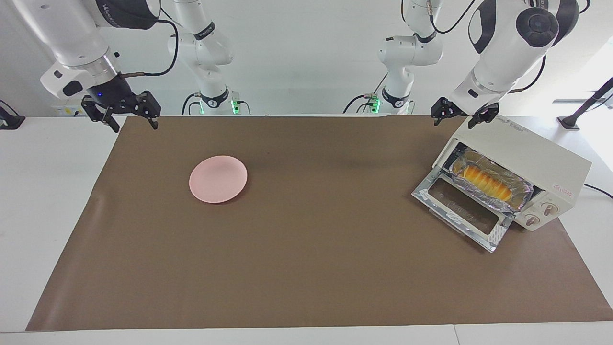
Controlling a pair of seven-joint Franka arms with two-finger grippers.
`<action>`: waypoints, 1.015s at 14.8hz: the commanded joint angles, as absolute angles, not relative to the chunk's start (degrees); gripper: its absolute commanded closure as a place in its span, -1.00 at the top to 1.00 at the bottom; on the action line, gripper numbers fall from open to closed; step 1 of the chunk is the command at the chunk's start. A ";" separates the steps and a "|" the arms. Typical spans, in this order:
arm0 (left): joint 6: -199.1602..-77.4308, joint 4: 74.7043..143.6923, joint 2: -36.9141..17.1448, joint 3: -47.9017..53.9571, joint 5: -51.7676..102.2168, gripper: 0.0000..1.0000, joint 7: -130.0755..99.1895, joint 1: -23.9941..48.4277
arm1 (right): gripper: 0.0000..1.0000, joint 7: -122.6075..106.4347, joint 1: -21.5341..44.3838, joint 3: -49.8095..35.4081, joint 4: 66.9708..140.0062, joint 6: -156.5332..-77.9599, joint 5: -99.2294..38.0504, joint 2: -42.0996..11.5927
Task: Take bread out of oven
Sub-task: 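Grasp the foil tray of bread inside the oven with the left gripper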
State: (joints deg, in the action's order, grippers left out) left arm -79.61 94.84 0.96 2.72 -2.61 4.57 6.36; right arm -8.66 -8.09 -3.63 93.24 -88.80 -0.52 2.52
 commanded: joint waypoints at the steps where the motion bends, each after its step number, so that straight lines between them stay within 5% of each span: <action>1: -80.86 96.15 2.20 3.16 -3.43 1.00 4.13 6.32 | 1.00 -7.82 -8.70 -4.31 94.48 -89.47 0.09 3.43; 8: -89.97 97.20 1.68 3.16 -3.43 1.00 -6.18 4.92 | 1.00 -7.82 -8.26 -4.31 94.39 -89.38 0.09 3.43; 15: -100.17 92.02 -11.51 1.85 -6.76 1.00 -29.52 2.99 | 1.00 -7.82 -8.26 -4.31 94.39 -89.30 0.09 3.43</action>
